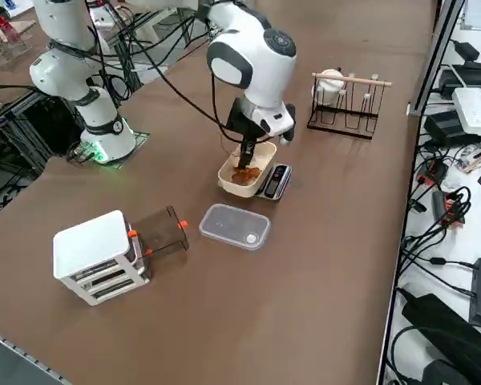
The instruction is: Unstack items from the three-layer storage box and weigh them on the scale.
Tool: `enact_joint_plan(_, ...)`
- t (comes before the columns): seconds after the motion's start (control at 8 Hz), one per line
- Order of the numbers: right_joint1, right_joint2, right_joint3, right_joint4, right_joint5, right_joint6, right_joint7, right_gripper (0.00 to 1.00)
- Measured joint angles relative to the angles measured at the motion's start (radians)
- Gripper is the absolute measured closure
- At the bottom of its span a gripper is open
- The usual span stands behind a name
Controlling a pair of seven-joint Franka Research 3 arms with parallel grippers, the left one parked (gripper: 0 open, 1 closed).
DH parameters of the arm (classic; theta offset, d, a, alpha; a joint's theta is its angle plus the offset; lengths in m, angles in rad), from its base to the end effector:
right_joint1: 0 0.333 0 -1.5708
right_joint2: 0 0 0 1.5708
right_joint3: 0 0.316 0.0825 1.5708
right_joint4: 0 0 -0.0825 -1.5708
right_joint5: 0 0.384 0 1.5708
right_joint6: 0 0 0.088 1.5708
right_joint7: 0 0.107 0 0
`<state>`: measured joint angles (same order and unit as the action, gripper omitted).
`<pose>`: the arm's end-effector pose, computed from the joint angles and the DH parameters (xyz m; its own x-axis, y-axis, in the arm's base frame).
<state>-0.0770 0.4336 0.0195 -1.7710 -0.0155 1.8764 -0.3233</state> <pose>0.6136 -0.0373 0.2946 0.9123 0.2710 -0.3069 0.2528 -0.9625 -0.0983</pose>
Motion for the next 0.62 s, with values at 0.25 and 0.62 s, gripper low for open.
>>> enact_joint_plan(0.25, 0.0, -0.009, -0.011, 0.001, -0.001, 0.0, 0.003, 0.19)
enact_joint_plan(0.62, -0.01, -0.063, -0.03, 0.002, -0.06, -0.073, -0.002, 0.0)
